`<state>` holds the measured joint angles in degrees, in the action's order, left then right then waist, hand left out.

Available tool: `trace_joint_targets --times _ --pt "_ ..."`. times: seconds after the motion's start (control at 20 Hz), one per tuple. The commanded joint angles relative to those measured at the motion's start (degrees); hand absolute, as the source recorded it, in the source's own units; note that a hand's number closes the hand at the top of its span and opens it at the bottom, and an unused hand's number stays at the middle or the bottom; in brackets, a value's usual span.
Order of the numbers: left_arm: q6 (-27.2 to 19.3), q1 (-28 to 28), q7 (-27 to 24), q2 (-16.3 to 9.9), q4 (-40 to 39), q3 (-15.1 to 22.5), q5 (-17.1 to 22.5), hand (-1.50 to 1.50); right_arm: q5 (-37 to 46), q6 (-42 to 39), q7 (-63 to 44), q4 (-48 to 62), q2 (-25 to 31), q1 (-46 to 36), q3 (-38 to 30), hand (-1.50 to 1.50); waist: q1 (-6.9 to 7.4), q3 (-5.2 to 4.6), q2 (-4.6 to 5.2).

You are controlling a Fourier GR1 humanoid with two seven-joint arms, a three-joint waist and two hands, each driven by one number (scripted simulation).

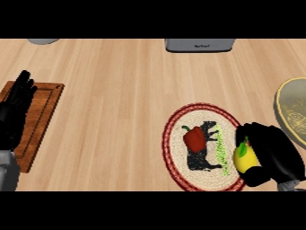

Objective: Pick the lemon from the placemat and place it in the bowl

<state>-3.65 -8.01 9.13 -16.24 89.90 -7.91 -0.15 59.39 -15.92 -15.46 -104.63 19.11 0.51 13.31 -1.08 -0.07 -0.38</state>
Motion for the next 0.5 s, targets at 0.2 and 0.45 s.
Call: trace_joint_targets --times 0.2,0.45 --pt "-0.5 0.0 -0.7 1.4 -1.0 0.0 0.0 0.00 -3.8 2.8 -6.0 -20.3 -0.1 -2.0 -12.5 1.50 -0.36 0.03 0.07" --pt "0.4 -0.2 -1.6 1.0 -0.8 0.1 -0.6 0.00 -13.1 -3.1 -8.1 -28.7 1.3 0.4 -23.6 1.50 0.39 0.07 0.26"
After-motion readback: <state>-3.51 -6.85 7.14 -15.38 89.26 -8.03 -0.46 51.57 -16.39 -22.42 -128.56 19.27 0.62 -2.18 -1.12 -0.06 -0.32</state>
